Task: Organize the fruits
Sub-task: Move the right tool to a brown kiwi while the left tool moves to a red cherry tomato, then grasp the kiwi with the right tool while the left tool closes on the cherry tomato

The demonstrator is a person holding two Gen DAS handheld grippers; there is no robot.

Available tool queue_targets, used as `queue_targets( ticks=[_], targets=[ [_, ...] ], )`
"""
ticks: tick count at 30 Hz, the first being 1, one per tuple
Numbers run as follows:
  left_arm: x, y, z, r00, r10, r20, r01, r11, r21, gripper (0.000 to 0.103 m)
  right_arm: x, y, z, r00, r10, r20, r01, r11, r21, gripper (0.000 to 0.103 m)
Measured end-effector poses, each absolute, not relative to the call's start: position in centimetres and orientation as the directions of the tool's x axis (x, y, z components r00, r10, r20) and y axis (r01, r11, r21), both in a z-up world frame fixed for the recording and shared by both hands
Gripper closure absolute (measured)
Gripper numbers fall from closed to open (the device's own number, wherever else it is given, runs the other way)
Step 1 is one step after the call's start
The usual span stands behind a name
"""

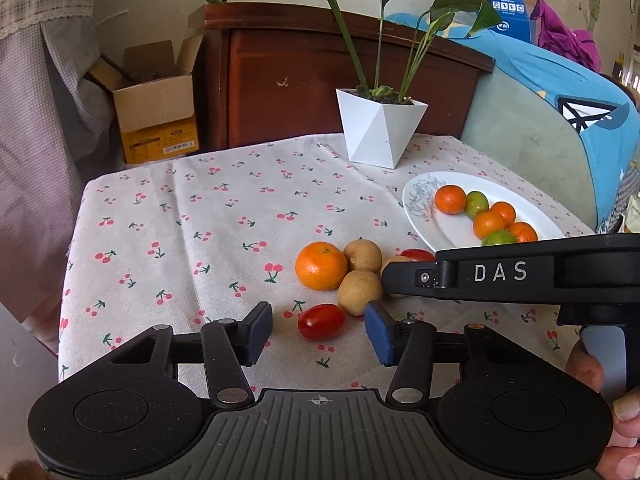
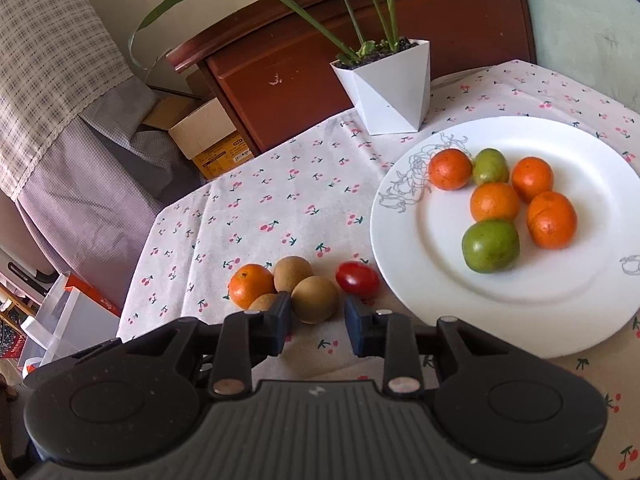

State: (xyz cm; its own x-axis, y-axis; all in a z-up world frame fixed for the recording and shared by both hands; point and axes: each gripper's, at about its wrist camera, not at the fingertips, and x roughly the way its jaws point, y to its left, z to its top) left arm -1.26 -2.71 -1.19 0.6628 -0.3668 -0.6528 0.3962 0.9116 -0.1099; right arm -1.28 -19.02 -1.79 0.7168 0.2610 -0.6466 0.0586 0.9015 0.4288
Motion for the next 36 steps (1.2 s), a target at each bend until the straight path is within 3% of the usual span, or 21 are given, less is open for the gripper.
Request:
queue_targets(
  ticks=[10, 18, 36],
  targets=[
    [-1.7, -3.6, -1.2, 0.662, -0.361, -0.657, 0.444, 0.895, -0.045, 0.081, -1.3, -19.0, -1.8, 0.713, 0.27, -0.647, 0.061, 0.896, 0.441, 0.078],
    [-1.9, -3.6, -1.0, 0.678, -0.333, -0.656, 0.419, 0.907, -0.027, 0.081, -1.5, -19.4, -1.8, 0.715, 0.263, -0.648, 0.072, 0.894, 0.443, 0.078],
    [-2.3, -4.3, 1.2, 0.687, -0.388, -0.614, 0.409, 0.905, -0.114, 0.081, -3.4, -21.7, 0.7, 0.766, 0.255, -0.59, 0.085, 0.87, 0.485, 0.078]
  ],
)
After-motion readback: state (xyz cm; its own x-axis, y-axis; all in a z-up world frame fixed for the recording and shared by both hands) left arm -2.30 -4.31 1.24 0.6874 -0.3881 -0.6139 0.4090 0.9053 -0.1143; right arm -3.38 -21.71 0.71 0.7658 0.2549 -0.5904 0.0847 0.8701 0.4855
